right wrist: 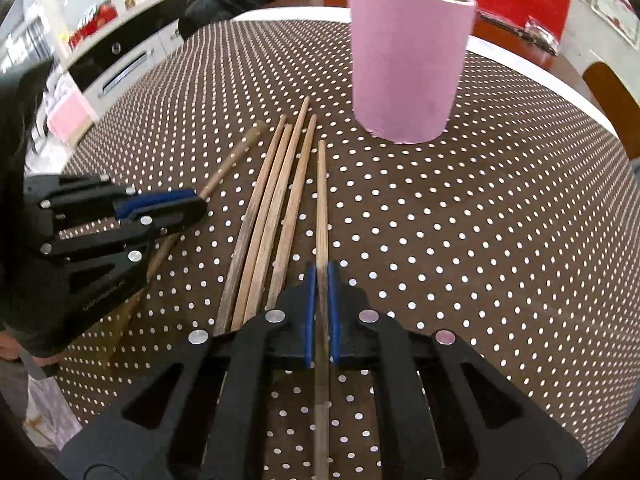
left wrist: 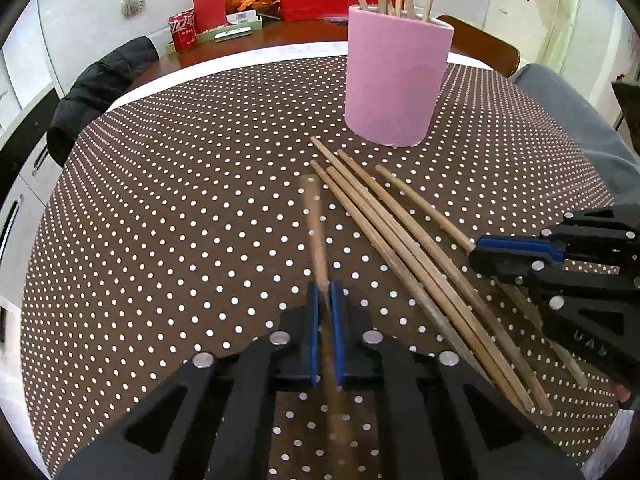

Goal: Organize utensils
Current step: 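Close the left gripper on a chopstick while the right gripper grasps another, then lift the left gripper's chopstick above the pink cup while the right gripper carries its own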

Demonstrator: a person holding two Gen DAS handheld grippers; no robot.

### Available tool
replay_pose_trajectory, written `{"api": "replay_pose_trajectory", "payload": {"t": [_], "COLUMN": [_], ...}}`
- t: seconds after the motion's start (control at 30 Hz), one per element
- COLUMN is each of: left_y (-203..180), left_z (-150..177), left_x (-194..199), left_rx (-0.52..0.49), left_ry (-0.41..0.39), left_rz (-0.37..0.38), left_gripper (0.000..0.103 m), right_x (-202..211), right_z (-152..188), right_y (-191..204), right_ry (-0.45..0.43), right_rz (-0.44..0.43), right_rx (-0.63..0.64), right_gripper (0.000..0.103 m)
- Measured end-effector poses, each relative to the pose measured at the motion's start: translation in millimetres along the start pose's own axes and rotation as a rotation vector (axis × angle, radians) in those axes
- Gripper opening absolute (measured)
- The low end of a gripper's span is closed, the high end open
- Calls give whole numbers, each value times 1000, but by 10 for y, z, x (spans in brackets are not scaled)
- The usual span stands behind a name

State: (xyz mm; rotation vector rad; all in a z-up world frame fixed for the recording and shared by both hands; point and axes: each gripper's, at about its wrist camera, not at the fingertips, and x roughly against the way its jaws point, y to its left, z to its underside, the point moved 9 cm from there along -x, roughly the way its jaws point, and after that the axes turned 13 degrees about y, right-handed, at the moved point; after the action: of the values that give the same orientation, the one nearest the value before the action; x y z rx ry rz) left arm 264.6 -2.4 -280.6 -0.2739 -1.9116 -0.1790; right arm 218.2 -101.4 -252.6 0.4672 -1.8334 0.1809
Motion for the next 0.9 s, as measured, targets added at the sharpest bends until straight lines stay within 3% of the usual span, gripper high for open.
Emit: {"api": "replay_pose_trajectory", "payload": {"t": [0.17,0.4,0.57,0.9], "left_y": [73,109,56,-63], "left_z": [48,45,-66,-399], "left_x": [105,584,944,1381], "left_rx": [61,129,130,99], "left_ry": [-44,-205,-348,-518], "left_rz": [36,91,133,164], "left_gripper": [5,5,5,5], "right_x": [180,598,839,1227], "right_z": [94,60,67,-14], "right_y": [-115,-224,-268,-317], "right_ry": [-80,-255,-357,-494], "right_rz": [-90,-203,-231,-247], "right_rx": [-43,-103,-119,-113], "right_gripper": [6,6,6,6]}}
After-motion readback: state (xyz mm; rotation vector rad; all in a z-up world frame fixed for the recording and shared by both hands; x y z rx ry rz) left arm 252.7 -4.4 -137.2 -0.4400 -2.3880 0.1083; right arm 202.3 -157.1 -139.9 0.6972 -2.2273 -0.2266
